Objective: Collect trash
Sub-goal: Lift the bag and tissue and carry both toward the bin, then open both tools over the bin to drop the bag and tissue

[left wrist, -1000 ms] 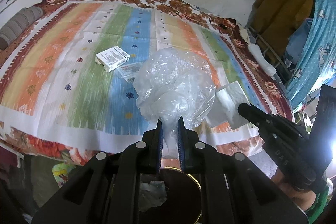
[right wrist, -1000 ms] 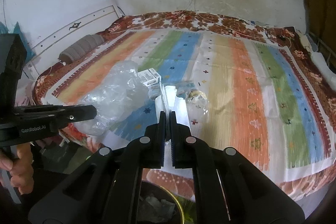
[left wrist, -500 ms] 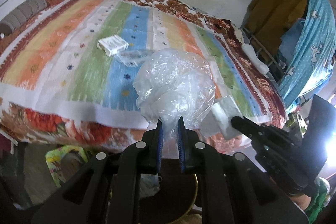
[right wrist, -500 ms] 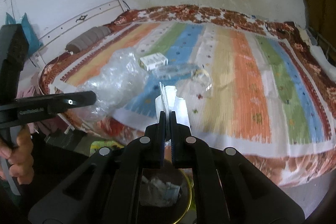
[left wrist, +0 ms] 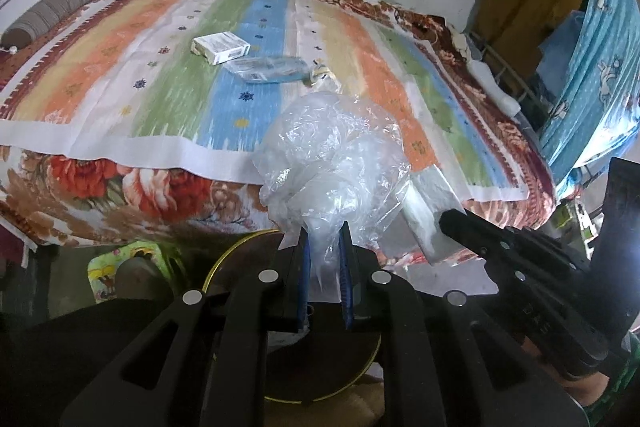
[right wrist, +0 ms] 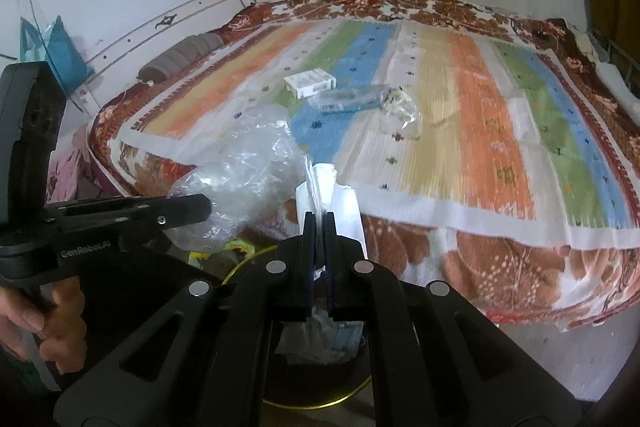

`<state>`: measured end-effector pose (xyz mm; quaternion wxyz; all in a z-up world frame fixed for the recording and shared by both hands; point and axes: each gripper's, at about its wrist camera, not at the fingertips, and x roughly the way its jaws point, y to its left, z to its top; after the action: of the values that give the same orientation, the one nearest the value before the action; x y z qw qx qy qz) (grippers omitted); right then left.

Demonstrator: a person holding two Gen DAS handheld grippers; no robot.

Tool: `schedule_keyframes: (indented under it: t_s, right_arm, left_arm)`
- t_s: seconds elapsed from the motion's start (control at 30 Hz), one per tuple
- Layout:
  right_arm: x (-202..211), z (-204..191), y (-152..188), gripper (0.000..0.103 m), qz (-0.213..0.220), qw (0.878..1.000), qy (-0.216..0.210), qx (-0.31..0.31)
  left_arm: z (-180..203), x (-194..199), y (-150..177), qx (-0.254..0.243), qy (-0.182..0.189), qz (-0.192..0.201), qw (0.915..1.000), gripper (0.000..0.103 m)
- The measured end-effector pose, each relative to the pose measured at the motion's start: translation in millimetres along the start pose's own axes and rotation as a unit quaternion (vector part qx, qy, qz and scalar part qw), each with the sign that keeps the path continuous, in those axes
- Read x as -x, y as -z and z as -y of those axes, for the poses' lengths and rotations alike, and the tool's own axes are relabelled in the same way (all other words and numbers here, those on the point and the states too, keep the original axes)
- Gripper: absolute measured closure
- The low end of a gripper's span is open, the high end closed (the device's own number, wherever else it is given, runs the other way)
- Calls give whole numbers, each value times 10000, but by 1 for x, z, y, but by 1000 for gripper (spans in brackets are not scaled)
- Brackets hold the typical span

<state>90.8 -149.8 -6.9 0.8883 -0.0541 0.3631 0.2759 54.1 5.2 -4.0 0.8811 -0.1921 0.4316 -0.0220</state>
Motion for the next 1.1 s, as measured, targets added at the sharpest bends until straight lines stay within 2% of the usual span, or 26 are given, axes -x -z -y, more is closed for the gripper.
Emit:
schedule_keyframes:
  t_s: [0.17,0.5,0.67,0.83,1.1]
  right_arm:
    - [-7,-2,18,100,-242,9997,7,-54]
    - [-22,-6,44,100,-741,9972,12,-140]
    - [-32,-6,48,100,-957,9952,16,-212]
    - [-45,2,53,100,-1275,9909,64,-437]
    - [-71,10,65,100,-1773,9812,168,-738]
  left_arm:
    - [2,-5,13,0,-148,-96,9998,91]
    - [1,-23,35,151,-153,-606,9979,91]
    - [-7,-29,36,426,-202,-747,9961,91]
    - [-20,-46,42,792,-200,-1156,9899,90]
    - [-31,-73,53,1151,-546,-1631,9783,90]
